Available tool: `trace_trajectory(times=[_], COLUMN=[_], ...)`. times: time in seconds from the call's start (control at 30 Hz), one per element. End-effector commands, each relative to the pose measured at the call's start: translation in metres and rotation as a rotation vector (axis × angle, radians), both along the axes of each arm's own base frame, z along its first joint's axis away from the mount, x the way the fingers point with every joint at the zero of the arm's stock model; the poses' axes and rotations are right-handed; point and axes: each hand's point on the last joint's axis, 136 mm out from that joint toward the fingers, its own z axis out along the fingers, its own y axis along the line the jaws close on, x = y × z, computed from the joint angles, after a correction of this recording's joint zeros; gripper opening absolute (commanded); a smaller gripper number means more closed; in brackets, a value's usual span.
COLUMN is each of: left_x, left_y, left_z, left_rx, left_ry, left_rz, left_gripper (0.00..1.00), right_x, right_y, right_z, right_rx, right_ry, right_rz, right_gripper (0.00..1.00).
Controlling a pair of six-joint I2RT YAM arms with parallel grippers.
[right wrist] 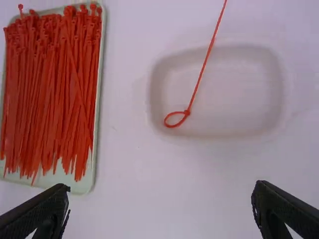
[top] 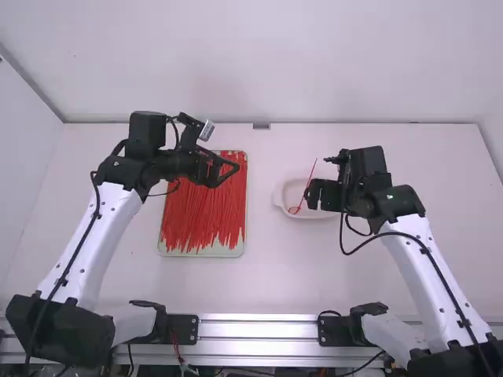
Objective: Fasten the cable tie
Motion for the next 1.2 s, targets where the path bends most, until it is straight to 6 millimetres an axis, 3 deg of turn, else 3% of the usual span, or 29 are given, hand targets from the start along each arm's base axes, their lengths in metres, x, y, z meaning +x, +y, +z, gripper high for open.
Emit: trace_trajectory(times=[0.0, 0.1, 0.23, 0.37, 0.63, 1.17], left_x=[0.001, 0.001, 0.005, 0.009, 0.004, -0.027], left_y=[0.005, 0.006, 0.027, 0.053, 0.075, 0.131], left_z=[0.016, 0.017, 0.018, 0.019, 0.024, 0.041], left_rx=[0.009, 0.007, 0.008, 0.02, 0.074, 0.157], left_ry=[-0.049, -0.051, -0.066, -0.103, -0.232, -0.58], left_rz=[0.019, 0.026, 0.121, 0.23, 0.345, 0.676], left_gripper=[0.99, 0.99, 0.94, 0.89, 0.77, 0.42], right_x=[-0.001, 0.0, 0.005, 0.008, 0.007, -0.01], right_y=[-0.002, -0.004, -0.024, -0.049, -0.1, -0.1], right_z=[0.0, -0.002, -0.002, -0.001, 0.002, 0.008], right_rx=[-0.006, -0.012, -0.059, -0.125, -0.263, -0.263], right_ry=[0.002, 0.002, -0.058, -0.131, -0.279, -0.639], right_rz=[-0.014, -0.018, -0.049, -0.093, -0.172, -0.191], right_gripper=[0.98, 0.97, 0.93, 0.88, 0.75, 0.39])
